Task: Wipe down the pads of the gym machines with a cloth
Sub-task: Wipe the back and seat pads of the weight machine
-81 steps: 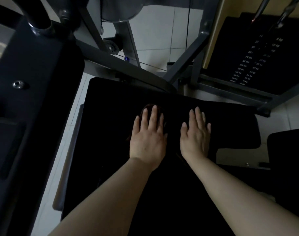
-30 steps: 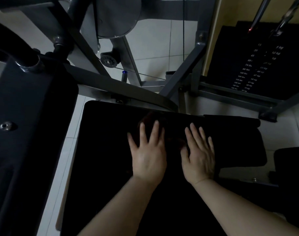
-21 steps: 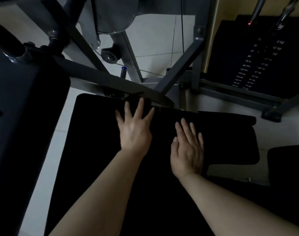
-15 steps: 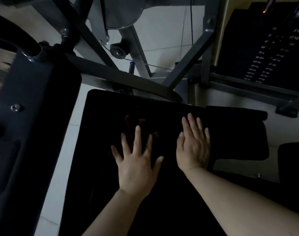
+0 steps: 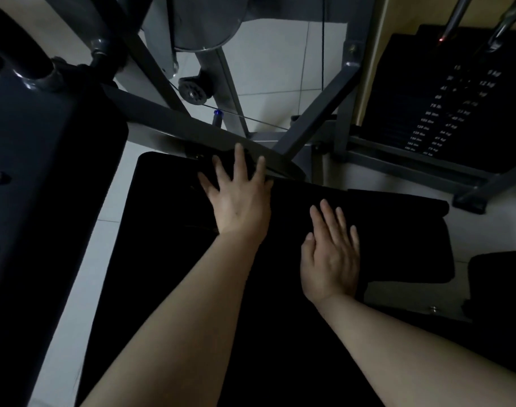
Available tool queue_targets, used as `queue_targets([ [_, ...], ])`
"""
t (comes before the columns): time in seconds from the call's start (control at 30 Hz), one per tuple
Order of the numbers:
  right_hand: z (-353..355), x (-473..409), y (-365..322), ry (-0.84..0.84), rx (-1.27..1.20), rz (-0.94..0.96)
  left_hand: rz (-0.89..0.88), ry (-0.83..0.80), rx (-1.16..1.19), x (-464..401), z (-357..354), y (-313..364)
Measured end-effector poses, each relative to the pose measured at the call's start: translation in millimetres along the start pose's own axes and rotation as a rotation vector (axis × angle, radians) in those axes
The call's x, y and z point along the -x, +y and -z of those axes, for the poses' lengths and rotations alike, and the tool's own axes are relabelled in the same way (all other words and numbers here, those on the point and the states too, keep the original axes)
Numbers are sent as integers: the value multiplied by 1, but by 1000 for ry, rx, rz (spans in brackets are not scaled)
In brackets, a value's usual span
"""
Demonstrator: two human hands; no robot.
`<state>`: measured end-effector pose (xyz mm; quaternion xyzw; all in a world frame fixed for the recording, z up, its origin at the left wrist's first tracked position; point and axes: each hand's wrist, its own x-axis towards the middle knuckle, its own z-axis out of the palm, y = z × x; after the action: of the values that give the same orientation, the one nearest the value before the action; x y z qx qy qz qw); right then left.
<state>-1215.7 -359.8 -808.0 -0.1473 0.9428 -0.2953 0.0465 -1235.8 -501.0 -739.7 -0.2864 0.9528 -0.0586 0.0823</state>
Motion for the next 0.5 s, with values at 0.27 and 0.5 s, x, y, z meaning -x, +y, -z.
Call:
queue_targets([
  [0.27,2,3,-4,-44,101,14,-258,-134,-9,159,-20,-57],
  [0.5,-7,29,-19,-2,105,-44,-75,16,72,-3,4,-45],
])
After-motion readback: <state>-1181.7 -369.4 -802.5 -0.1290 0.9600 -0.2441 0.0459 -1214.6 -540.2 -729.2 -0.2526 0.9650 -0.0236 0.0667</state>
